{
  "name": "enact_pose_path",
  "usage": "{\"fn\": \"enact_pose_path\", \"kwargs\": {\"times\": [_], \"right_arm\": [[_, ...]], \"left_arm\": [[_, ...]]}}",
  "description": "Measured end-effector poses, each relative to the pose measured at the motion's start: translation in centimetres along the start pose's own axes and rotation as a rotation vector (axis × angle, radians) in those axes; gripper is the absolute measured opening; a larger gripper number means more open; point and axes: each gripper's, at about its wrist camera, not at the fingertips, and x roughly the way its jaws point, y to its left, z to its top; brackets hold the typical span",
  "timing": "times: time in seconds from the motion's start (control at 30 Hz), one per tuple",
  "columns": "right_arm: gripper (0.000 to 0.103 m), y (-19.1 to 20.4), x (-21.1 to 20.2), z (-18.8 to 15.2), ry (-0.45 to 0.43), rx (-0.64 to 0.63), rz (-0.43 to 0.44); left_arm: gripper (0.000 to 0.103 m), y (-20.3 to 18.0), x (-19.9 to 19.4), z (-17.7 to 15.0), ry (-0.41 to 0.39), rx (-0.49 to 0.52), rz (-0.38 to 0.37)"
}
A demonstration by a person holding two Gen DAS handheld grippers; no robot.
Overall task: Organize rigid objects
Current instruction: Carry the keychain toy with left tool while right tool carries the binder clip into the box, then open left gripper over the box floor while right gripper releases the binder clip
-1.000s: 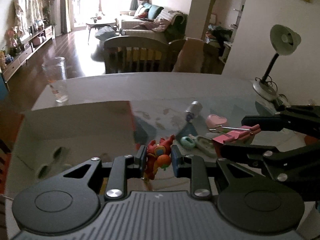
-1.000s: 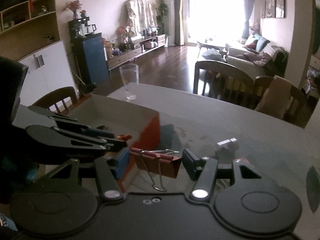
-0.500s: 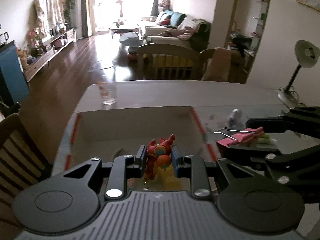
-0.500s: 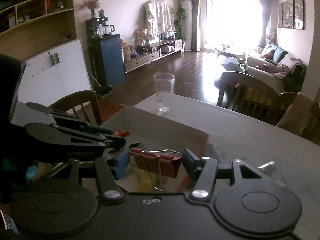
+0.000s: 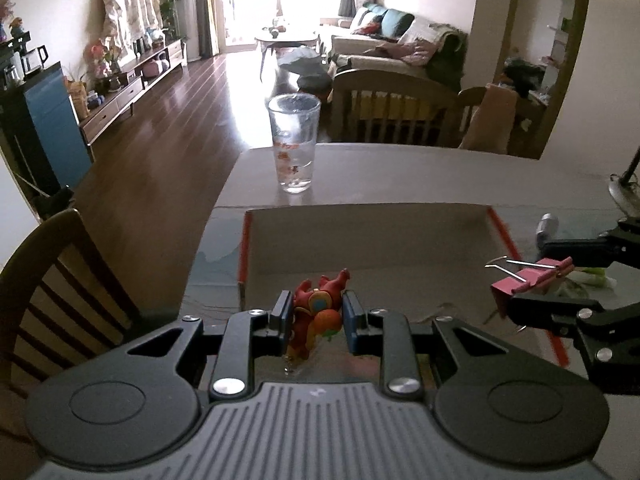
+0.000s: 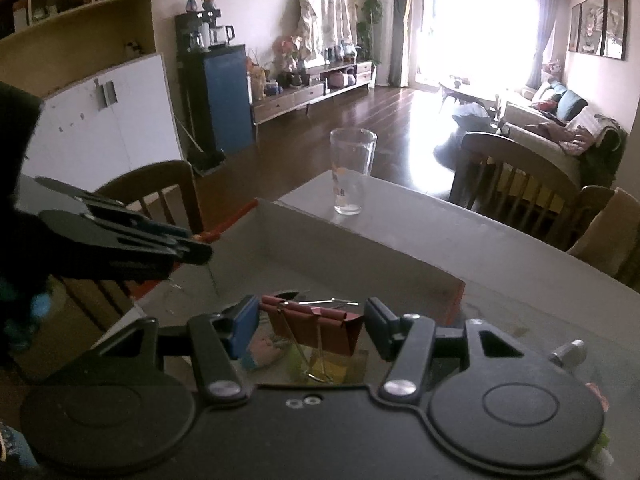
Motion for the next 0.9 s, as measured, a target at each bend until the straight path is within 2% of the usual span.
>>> {"fn": "enact_pose_path", "kwargs": {"times": [0.17, 0.47, 0.9], "right_arm": [[0.057, 0.0, 2.7, -0.1, 0.040, -0.013, -0.011], [0.057, -1.0, 7.3, -0.5, 0.113, 0.007, -0.067], [0.058, -1.9, 9.8, -2.2, 0.197, 0.028, -0.076]], "left_arm": [[0.025, 0.3, 2.6, -0.1, 0.044, 0.022, 0.007], [0.025, -1.0, 6.7, -2.2, 0.140, 0.110, -0.001], [0.025, -2.0, 10.2, -4.0, 0.260, 0.155, -0.013]]}}
